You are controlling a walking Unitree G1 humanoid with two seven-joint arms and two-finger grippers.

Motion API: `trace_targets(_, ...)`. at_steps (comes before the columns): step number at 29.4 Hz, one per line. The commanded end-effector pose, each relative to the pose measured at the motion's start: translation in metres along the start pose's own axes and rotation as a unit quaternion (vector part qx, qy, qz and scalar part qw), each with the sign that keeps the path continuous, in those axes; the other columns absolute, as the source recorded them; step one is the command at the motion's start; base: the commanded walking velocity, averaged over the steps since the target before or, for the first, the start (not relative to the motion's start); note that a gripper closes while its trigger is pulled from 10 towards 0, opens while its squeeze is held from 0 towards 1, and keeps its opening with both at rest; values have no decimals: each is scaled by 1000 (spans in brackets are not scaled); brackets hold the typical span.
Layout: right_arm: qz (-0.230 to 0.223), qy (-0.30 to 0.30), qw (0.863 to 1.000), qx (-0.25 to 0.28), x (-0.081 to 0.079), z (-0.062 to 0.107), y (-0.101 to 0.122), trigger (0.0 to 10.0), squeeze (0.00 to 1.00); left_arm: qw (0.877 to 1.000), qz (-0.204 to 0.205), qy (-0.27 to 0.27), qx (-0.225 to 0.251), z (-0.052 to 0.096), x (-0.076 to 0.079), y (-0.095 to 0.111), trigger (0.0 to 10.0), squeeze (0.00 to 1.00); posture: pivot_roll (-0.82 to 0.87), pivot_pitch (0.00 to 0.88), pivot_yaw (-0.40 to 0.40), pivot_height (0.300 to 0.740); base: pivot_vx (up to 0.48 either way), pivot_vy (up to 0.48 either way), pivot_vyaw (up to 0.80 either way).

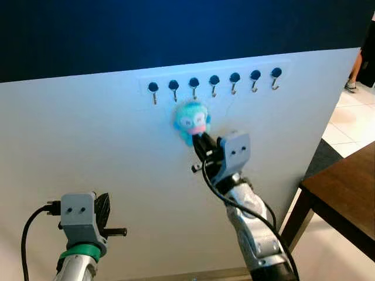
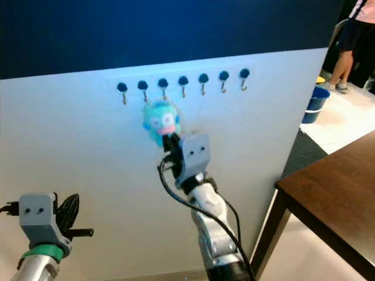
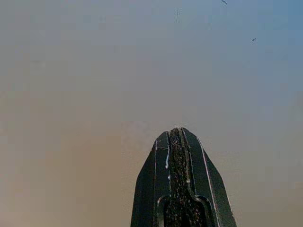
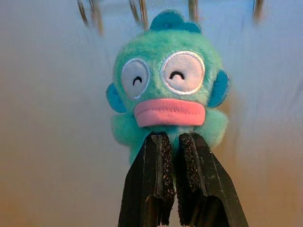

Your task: Hang keys on a hook

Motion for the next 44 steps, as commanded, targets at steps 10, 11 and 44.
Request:
trace_targets(10,-15,61,998,-21,-26,3,-12,10000,0,1000,-9,5,-7,3,-4,-4,10000,0,-80,0,187,740,0,0,0)
trace_targets(11,-15,61,998,-21,-26,3,-12,10000,0,1000,-9,5,-7,3,-4,-4,10000,0,-80,0,187,740,0,0,0)
trace_targets(44,28,89,986,135,-32,-53,73,10000,0,1000,-9,8,-8,5,-5,-3,10000,0,-66,8,184,740,0,0,0)
Point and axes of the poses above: a point about 5 cm out from each wrist's last joint towards the gripper, its own z axis pointing back from the gripper into the wrist, its own y axis along the axis of the wrist's last joint, x = y × z, the point moved 5 cm from there along -z, pointing out of the wrist towards the gripper, and after that the axes turned 7 degrees about -z, right-handed, at the moved point
